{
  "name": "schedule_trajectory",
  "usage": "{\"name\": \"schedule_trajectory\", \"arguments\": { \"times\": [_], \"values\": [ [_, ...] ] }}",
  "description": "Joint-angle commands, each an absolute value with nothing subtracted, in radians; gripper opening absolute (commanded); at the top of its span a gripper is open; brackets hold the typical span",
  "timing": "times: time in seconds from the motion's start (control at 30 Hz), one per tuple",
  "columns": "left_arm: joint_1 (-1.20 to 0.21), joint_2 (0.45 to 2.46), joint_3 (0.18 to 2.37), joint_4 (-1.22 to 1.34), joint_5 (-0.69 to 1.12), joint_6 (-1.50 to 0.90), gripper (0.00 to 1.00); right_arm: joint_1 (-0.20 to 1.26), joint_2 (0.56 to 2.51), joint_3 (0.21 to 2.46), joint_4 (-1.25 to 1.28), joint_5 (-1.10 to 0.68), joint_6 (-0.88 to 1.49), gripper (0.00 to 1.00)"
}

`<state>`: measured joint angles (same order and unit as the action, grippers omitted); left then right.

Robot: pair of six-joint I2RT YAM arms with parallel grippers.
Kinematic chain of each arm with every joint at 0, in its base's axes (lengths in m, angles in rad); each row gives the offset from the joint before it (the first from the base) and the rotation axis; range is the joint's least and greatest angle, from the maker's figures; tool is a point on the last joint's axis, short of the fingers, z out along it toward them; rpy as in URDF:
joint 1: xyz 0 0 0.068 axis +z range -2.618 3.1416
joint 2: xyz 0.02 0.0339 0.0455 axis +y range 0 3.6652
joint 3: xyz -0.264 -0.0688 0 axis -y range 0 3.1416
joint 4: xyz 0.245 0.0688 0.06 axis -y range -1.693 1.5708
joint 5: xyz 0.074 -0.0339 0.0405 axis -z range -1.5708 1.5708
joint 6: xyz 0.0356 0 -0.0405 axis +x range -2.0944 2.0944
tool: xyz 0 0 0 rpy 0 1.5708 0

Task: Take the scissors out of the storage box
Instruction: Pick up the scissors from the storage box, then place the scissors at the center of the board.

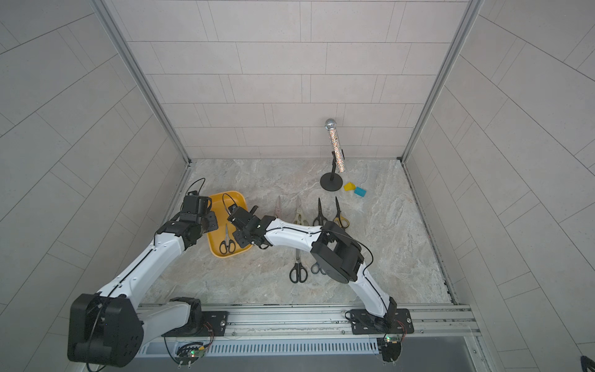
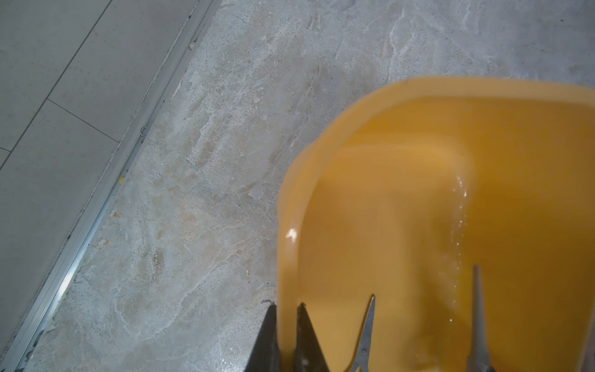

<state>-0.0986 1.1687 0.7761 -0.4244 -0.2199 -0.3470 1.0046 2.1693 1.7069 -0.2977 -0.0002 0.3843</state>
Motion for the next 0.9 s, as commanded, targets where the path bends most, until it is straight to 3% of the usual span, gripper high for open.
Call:
{"name": "schedule_trajectory", "arguments": {
  "times": [0.0,0.43,0.87],
  "values": [
    [-0.096,1.168,0.788,-0.45,-0.235,-0.334,0.0,0.99,2.125,1.687,-0.295,0.004,0.437,0.0],
    [-0.097,1.152,0.776,-0.434,-0.238,-0.338,0.0,0.91,1.916,1.543,-0.297,-0.114,0.667,0.0],
    [-0.097,1.092,0.766,-0.423,-0.262,-0.34,0.0,0.956,1.606,1.207,-0.493,-0.068,0.96,0.0]
  ]
}}
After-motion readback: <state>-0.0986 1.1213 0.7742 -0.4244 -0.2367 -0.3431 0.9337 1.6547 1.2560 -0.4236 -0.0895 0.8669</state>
